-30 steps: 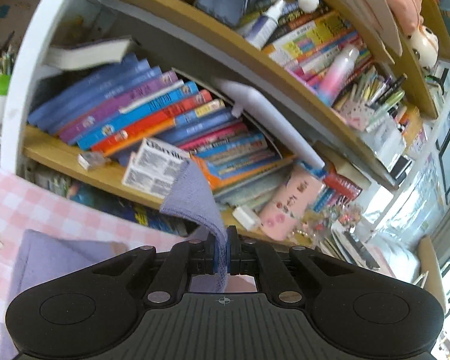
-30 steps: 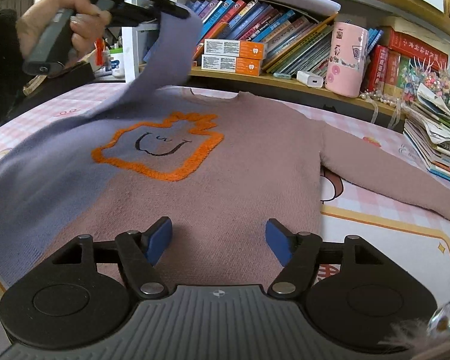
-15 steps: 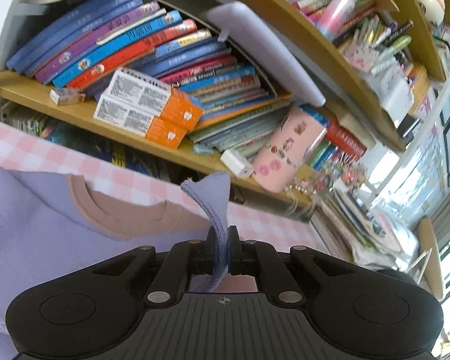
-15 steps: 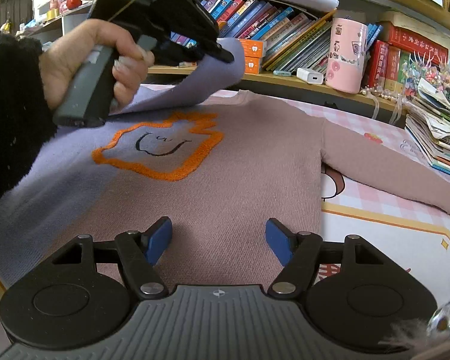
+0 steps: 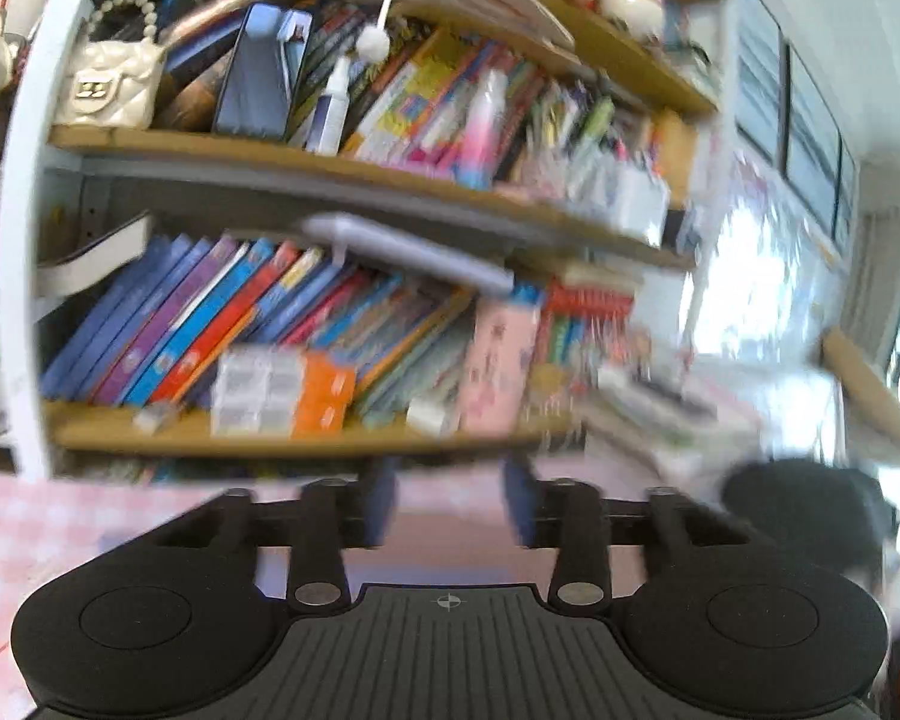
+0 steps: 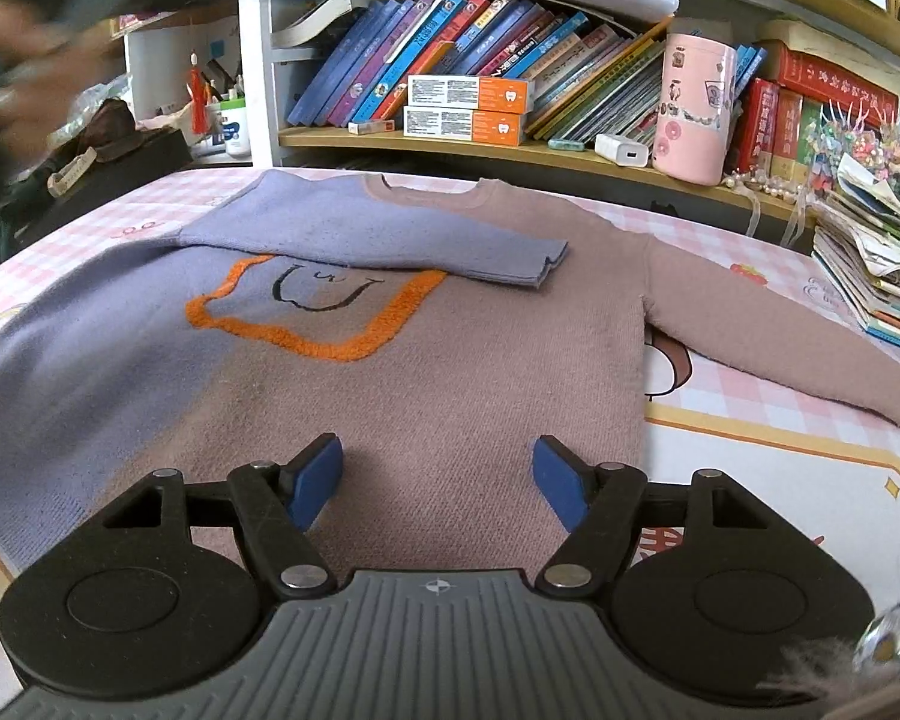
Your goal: Fold clothes
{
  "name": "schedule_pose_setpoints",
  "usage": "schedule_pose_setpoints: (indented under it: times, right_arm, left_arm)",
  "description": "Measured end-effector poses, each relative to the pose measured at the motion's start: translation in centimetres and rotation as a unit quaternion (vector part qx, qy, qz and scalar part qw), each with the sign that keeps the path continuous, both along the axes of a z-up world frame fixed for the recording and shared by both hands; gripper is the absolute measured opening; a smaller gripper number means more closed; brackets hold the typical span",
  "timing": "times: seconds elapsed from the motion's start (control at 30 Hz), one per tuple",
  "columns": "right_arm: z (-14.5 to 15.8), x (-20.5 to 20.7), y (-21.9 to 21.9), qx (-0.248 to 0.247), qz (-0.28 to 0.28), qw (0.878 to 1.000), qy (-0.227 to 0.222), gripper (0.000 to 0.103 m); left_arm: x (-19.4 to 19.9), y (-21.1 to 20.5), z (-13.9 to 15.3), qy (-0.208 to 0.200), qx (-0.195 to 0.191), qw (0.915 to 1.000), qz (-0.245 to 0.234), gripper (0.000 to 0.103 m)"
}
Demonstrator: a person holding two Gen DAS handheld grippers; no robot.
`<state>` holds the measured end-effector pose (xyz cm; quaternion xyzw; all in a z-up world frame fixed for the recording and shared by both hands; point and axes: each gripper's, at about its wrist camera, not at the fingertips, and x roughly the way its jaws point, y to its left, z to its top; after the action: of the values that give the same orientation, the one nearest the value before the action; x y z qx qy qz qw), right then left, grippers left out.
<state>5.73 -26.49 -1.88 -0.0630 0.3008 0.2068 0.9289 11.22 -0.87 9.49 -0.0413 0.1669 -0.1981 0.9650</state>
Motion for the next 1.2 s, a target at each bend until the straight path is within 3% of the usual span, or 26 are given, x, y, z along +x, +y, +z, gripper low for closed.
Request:
schedule_pose_setpoints:
  times: [0.17, 0.27, 0.47, 0.53, 0.67, 0.83, 1.07, 1.2]
  right_arm:
    - [0.0, -0.3, 0.3, -0.012, -0.001, 1.0, -0.009, 0.069]
    - [0.3, -1.1, 0.5, -0.034, 0.004, 0.999, -0.023, 0.068]
    - [2.0, -4.4, -1.0, -0.037, -0.01, 0.999, -0.026, 0.066]
    - [2.4, -6.0, -1.5, -0.041, -0.017, 0.999, -0.025, 0.064]
    - [2.6, -8.4, -3.2, -0.03, -0.046, 0.998, -0.021, 0.053]
    - [2.3, -8.3, -5.3, 0.015, -0.107, 0.994, -0.005, 0.038]
    - [1.5, -8.0, -5.4, 0.049, -0.106, 0.993, 0.015, 0.035]
    - [0.8, -7.8, -5.0, 0.051, -0.107, 0.993, 0.03, 0.023]
  left_arm:
    - [-7.7, 3.2, -4.9, 0.065, 0.094, 0.9933, 0.017, 0.059]
    - [-12.0, 6.3, -6.8, 0.076, 0.105, 0.9889, 0.072, 0.068]
    - [-16.9, 10.3, -8.7, 0.087, 0.048, 0.9822, 0.16, 0.064]
    - [-17.7, 10.8, -9.0, 0.086, 0.034, 0.9846, 0.148, 0.063]
    - [-17.9, 11.2, -9.3, 0.089, 0.021, 0.9863, 0.137, 0.045]
    - [-17.1, 10.7, -10.2, 0.105, 0.018, 0.9852, 0.134, 0.041]
    - [-16.5, 11.1, -11.3, 0.126, 0.003, 0.9822, 0.139, 0.031]
    - [-16.4, 11.6, -11.5, 0.135, -0.037, 0.9811, 0.134, 0.026]
